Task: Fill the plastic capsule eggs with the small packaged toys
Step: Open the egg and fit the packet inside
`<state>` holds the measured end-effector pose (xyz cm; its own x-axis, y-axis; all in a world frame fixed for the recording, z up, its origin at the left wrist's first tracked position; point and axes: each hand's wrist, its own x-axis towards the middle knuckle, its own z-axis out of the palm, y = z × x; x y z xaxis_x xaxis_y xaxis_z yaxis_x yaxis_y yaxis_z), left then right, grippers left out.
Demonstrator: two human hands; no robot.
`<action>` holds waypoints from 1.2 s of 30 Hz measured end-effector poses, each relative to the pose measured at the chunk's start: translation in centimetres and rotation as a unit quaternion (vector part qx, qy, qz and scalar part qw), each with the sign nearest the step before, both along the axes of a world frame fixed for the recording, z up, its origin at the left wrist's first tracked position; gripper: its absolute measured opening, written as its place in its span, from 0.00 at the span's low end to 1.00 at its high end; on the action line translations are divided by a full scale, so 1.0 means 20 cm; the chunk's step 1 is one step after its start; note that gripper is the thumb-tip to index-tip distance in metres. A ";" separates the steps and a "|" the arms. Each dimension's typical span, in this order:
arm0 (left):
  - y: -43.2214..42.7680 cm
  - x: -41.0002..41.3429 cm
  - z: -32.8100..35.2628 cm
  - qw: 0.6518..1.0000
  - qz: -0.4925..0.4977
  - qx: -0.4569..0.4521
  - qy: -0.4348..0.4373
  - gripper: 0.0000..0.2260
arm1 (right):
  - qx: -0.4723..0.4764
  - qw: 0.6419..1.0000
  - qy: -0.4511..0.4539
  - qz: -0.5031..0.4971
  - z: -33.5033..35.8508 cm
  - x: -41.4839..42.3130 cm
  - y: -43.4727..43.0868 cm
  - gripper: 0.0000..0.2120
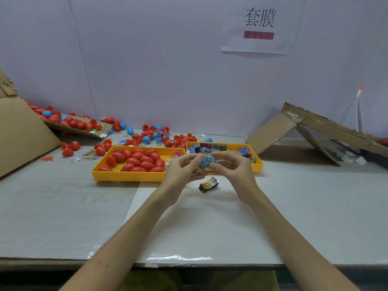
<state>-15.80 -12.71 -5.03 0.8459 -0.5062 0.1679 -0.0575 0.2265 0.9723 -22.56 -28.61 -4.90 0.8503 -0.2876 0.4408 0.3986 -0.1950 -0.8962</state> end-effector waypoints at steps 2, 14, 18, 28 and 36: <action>0.00 0.00 0.00 1.000 -0.012 -0.002 0.008 0.12 | -0.015 1.000 0.000 0.003 0.00 0.00 0.00 0.12; 0.02 0.01 0.00 0.999 -0.003 -0.029 0.036 0.08 | -0.008 1.000 0.002 0.017 -0.01 0.01 -0.01 0.12; 0.02 0.01 0.00 0.999 0.012 -0.016 0.025 0.06 | -0.003 1.000 -0.001 0.021 -0.02 0.01 -0.01 0.11; 0.01 0.01 0.00 1.000 0.022 -0.019 -0.012 0.09 | -0.037 0.999 0.002 -0.014 -0.03 0.02 0.01 0.10; 0.01 0.00 0.00 0.989 0.046 0.038 -0.133 0.11 | 0.002 1.000 0.012 -0.017 -0.04 0.03 0.01 0.06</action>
<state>-15.70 -12.45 -5.02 0.8200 -0.4483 0.3558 -0.3315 0.1348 0.9338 -22.04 -28.50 -5.60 0.8502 -0.3177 0.4197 0.3706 -0.2050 -0.9059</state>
